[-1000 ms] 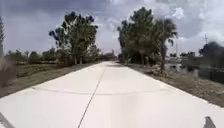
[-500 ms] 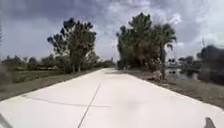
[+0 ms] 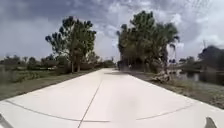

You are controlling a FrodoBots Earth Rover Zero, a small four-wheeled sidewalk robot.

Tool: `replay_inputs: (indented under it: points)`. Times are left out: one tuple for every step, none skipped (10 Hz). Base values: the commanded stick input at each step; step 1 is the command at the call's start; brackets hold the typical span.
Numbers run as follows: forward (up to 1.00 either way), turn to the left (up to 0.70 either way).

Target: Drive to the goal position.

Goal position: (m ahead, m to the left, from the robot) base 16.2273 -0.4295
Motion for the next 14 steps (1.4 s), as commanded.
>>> replay_inputs:
  points:
    - [0.7, 0.0]
    - [0.7, 0.0]
    - [0.7, 0.0]
    - [0.7, 0.0]
    - [0.7, 0.0]
    - [0.7, 0.0]
    - [0.7, 0.0]
    - [0.7, 0.0]
    - [0.7, 0.0]
    - [0.7, 0.0]
    - [0.7, 0.0]
    - [0.7, 0.0]
    - [0.7, 0.0]
    - [0.7, 0.0]
